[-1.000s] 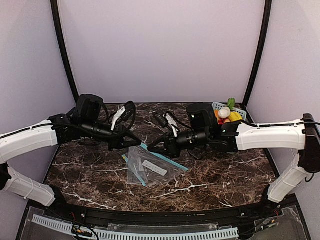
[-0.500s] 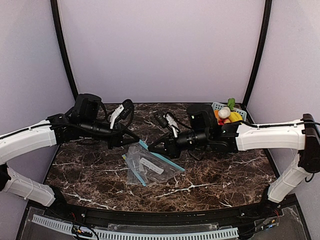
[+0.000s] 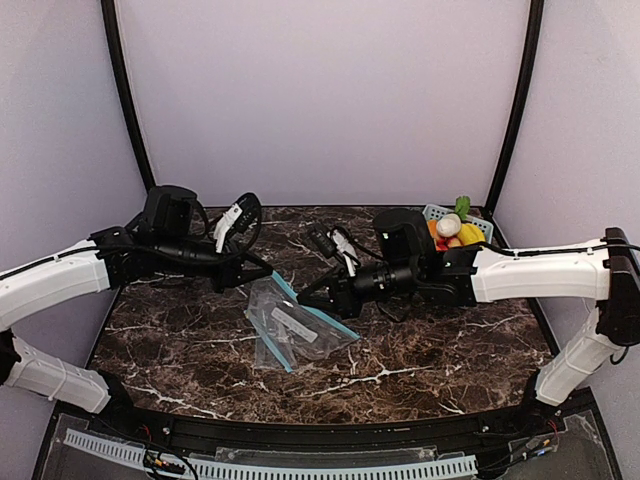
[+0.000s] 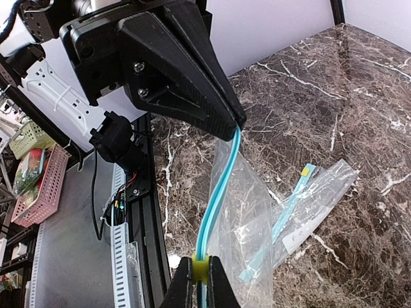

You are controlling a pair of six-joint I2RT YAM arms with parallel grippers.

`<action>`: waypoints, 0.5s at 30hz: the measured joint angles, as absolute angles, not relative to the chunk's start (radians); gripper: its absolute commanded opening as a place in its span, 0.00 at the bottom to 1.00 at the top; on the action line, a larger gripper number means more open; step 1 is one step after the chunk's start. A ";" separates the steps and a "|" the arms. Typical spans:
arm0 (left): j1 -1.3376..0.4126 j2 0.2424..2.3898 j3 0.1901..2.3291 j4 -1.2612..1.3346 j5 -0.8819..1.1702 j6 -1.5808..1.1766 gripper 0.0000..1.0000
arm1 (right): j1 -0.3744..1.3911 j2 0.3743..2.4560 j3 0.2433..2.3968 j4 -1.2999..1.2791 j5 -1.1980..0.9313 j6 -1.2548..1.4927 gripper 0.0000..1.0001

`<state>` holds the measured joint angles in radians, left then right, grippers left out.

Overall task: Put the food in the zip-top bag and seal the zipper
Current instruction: Unzip the zipper from the zipper food storage bag.

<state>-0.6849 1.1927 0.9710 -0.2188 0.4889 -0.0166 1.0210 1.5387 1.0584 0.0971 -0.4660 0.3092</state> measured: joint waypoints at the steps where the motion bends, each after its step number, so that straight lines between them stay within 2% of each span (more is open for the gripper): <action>1: -0.683 1.192 0.971 -0.219 0.484 -0.017 0.01 | 1.021 1.539 1.058 0.097 -0.466 0.309 0.00; 15: -0.651 1.191 0.971 -0.219 0.412 -0.033 0.01 | 1.021 1.539 1.056 0.084 -0.466 0.308 0.00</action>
